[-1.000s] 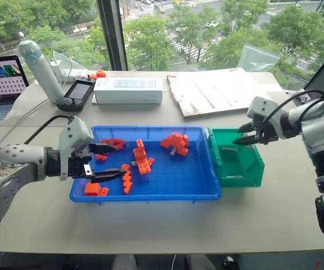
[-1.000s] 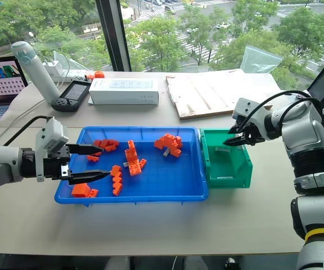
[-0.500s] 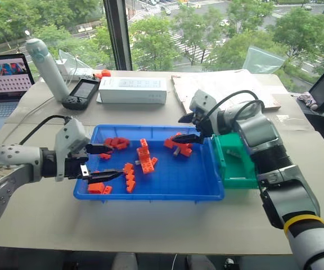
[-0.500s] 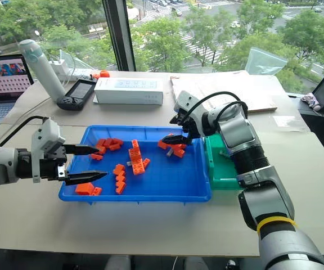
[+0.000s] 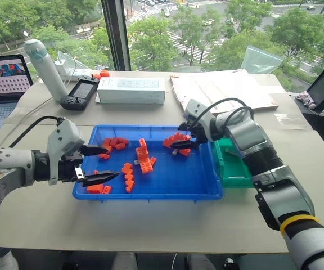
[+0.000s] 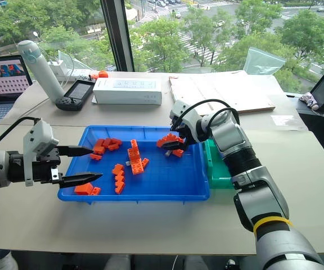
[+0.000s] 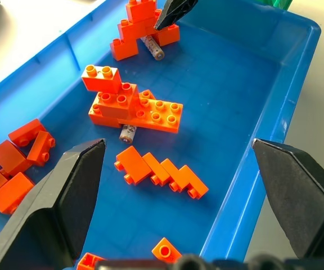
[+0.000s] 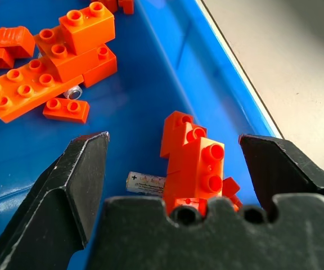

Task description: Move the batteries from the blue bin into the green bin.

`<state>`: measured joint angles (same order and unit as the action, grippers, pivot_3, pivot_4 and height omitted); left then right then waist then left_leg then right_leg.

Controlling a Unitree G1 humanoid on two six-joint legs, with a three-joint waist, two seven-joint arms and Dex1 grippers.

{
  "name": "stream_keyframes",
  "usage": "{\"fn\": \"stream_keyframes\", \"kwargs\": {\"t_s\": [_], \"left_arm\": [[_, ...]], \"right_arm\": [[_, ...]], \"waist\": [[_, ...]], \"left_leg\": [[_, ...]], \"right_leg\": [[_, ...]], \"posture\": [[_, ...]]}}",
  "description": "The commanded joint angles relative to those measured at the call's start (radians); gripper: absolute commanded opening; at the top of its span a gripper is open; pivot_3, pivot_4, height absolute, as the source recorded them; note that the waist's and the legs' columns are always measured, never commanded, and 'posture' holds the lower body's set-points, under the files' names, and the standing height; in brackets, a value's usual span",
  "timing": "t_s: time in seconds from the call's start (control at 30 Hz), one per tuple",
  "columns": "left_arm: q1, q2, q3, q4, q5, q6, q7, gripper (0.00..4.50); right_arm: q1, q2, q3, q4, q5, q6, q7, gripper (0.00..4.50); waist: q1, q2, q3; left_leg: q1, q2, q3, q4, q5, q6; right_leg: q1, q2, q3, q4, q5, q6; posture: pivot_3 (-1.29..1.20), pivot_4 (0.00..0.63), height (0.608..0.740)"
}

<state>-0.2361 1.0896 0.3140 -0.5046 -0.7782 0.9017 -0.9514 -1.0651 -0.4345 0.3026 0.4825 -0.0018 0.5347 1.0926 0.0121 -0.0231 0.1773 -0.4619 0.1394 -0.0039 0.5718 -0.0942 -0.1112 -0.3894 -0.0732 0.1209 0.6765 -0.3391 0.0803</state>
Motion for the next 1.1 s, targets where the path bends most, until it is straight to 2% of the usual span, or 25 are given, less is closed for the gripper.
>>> {"fn": "stream_keyframes", "kwargs": {"t_s": [0.03,0.2,0.37,0.53,0.63,0.73,0.83,1.0,1.1], "left_arm": [[-0.012,0.020,0.028,-0.020,-0.011,0.001,0.004,4.50],[-0.016,0.020,0.023,-0.017,-0.013,-0.004,0.007,4.50],[-0.020,0.016,0.016,-0.015,-0.013,-0.007,0.008,4.50],[-0.029,0.010,0.008,-0.015,-0.016,-0.009,0.013,4.50],[-0.052,-0.010,-0.009,-0.015,-0.026,-0.008,0.028,4.50],[-0.081,-0.049,-0.039,-0.007,-0.026,-0.010,0.059,4.50],[-0.101,-0.074,-0.058,-0.006,-0.023,-0.009,0.073,4.50],[-0.151,-0.107,-0.088,0.025,-0.011,-0.012,0.099,4.50],[-0.168,-0.118,-0.097,0.039,-0.008,-0.014,0.106,4.50]], "right_arm": [[0.005,0.017,0.004,0.023,-0.012,-0.010,-0.015,3.93],[0.009,0.016,0.003,0.019,-0.009,-0.021,-0.007,2.35],[0.001,-0.001,-0.018,-0.017,0.012,-0.008,0.015,0.56],[-0.021,-0.044,-0.059,-0.077,0.058,0.038,0.060,0.47],[-0.087,-0.117,-0.150,-0.058,0.105,0.103,0.062,0.47],[-0.120,-0.219,-0.167,0.001,0.074,0.077,0.054,0.47],[-0.130,-0.276,-0.180,0.030,0.075,0.080,0.057,0.47],[-0.060,-0.411,-0.174,0.013,0.049,0.081,0.107,0.47],[-0.009,-0.426,-0.190,-0.029,0.066,0.096,0.091,0.47]], "waist": [[0.000,0.000,0.000],[0.000,0.000,0.000],[0.000,0.000,0.000],[0.001,0.000,0.000],[0.002,0.000,0.000],[0.008,0.000,0.000],[0.010,0.000,0.000],[0.001,0.000,0.000],[0.002,0.000,0.000]], "left_leg": [[0.000,0.000,0.000,0.000,0.000,0.000],[0.000,0.000,0.000,0.000,0.000,0.000],[0.000,0.000,0.000,0.000,0.000,0.000],[0.000,0.000,0.000,0.000,0.000,0.000],[0.000,0.000,0.000,0.000,0.000,0.000],[0.000,0.000,0.000,0.000,0.000,0.000],[0.000,0.000,0.000,0.000,-0.001,0.001],[0.000,0.000,0.000,0.000,-0.001,0.001],[0.000,0.000,0.000,0.001,-0.001,0.001]], "right_leg": [[0.000,0.000,0.000,0.000,0.000,0.000],[0.000,0.000,0.000,0.000,0.000,0.000],[0.000,0.000,0.000,0.000,0.000,0.000],[0.000,0.000,0.000,0.000,0.000,0.000],[0.000,0.000,0.000,0.000,0.000,0.000],[0.000,0.000,0.000,0.000,0.000,0.000],[0.001,0.000,0.000,-0.003,0.000,0.000],[0.000,0.000,0.000,-0.003,0.000,0.000],[0.001,0.000,0.001,-0.004,0.000,0.000]], "posture": [[0.00,0.150,0.732],[0.00,0.150,0.732],[0.00,0.150,0.732],[0.00,0.150,0.732],[0.00,0.150,0.732],[0.00,0.150,0.732],[0.00,0.150,0.732],[0.00,0.150,0.732],[0.00,0.150,0.732]]}}
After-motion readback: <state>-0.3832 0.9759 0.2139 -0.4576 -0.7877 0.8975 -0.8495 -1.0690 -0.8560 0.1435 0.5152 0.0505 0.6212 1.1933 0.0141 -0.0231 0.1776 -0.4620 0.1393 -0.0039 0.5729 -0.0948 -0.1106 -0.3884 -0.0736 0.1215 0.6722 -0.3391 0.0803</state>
